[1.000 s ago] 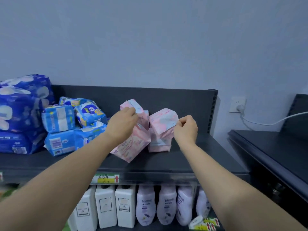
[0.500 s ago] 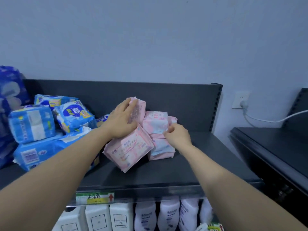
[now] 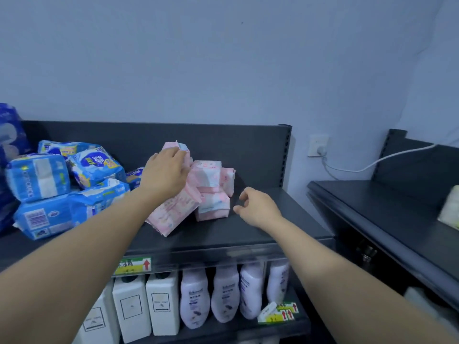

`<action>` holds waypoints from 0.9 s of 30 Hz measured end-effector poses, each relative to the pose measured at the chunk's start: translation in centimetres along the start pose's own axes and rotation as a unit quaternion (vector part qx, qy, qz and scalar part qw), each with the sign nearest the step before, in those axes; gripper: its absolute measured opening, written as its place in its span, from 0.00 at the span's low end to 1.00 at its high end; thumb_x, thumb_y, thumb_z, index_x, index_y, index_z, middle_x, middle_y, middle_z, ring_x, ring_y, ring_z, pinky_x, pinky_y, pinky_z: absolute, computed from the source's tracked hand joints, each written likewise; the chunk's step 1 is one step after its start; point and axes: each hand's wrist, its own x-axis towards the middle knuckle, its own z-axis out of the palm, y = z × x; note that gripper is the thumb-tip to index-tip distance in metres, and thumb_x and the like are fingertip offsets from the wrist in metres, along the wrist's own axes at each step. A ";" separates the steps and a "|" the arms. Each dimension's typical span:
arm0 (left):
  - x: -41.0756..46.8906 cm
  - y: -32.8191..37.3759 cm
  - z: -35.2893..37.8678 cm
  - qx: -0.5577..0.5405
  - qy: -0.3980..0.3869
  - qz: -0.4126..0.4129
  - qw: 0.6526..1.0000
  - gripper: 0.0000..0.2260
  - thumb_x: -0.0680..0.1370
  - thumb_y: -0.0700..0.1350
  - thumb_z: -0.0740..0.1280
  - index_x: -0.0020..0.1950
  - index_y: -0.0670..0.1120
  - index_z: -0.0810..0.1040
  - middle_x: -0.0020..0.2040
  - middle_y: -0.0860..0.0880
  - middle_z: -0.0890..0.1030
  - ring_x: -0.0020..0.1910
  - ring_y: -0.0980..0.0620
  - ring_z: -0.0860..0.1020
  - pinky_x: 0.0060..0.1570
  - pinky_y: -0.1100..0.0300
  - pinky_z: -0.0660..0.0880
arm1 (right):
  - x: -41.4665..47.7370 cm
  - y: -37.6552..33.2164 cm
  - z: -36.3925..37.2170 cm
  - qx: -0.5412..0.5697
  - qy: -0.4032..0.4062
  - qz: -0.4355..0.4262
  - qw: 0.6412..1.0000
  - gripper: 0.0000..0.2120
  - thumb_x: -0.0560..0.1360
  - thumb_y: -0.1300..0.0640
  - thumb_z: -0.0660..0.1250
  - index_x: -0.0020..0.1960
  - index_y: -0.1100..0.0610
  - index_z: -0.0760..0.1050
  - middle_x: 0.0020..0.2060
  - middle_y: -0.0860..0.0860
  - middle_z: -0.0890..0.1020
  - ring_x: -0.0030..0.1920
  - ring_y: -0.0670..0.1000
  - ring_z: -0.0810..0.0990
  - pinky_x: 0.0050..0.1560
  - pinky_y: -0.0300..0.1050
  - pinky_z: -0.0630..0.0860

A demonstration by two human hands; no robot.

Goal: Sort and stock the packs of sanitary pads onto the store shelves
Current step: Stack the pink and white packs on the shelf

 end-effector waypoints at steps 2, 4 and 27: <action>-0.8 2.1 -0.6 -0.004 -0.010 0.008 1.000 0.16 0.80 0.47 0.60 0.64 0.41 0.73 0.63 0.46 0.75 0.62 0.45 0.72 0.56 0.51 0.68 | -2.0 1.1 -1.2 -0.028 -0.009 -0.001 1.000 0.18 0.77 0.50 0.65 0.64 0.56 0.71 0.59 0.52 0.77 0.58 0.54 0.76 0.57 0.50 0.75; -1.9 4.6 -1.0 -0.001 -0.035 0.023 0.999 0.15 0.80 0.47 0.61 0.64 0.42 0.74 0.65 0.47 0.75 0.65 0.47 0.70 0.57 0.52 0.68 | -4.4 2.4 -2.6 -0.055 -0.010 -0.001 0.998 0.19 0.78 0.49 0.65 0.65 0.56 0.70 0.60 0.52 0.76 0.59 0.54 0.75 0.56 0.49 0.75; -18.5 41.3 -9.7 -0.153 -0.136 0.400 0.893 0.16 0.79 0.51 0.62 0.63 0.45 0.72 0.60 0.47 0.75 0.62 0.46 0.72 0.57 0.50 0.72 | -44.8 16.3 -20.5 -0.284 0.107 0.349 0.886 0.18 0.77 0.50 0.65 0.64 0.56 0.70 0.60 0.55 0.75 0.61 0.58 0.73 0.51 0.48 0.71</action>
